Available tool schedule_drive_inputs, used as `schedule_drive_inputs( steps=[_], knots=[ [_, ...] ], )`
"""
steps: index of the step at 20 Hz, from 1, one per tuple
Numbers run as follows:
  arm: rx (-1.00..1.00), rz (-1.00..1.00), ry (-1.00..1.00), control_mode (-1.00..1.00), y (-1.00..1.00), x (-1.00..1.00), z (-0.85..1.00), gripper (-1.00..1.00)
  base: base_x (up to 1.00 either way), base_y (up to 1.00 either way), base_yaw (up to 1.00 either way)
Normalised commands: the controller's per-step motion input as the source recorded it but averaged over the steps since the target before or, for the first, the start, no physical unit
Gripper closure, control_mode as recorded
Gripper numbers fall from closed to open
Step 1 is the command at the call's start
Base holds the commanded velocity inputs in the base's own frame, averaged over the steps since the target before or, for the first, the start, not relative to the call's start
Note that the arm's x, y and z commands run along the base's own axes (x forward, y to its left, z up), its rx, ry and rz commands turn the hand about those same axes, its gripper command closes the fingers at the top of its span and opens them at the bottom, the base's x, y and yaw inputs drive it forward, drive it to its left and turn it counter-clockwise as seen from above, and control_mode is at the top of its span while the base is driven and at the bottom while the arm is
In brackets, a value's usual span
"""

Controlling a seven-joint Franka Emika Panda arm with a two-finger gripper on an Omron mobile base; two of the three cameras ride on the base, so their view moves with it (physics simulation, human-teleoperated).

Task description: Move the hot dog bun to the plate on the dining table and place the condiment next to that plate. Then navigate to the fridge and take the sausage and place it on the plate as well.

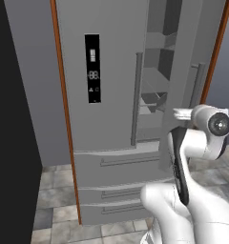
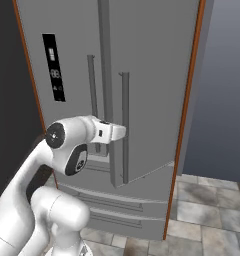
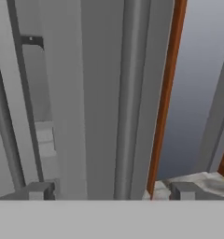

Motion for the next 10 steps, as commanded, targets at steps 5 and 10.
schedule_drive_inputs(
  steps=[5, 10],
  knots=[
    [-0.1, 0.06, 0.13, -1.0, 0.44, -0.2, 0.77, -1.0, 0.0, 0.0, 0.0],
    [-0.13, 0.19, 0.29, -1.0, 0.57, 0.13, 0.68, -1.0, 0.0, 0.0, 0.0]
  ],
)
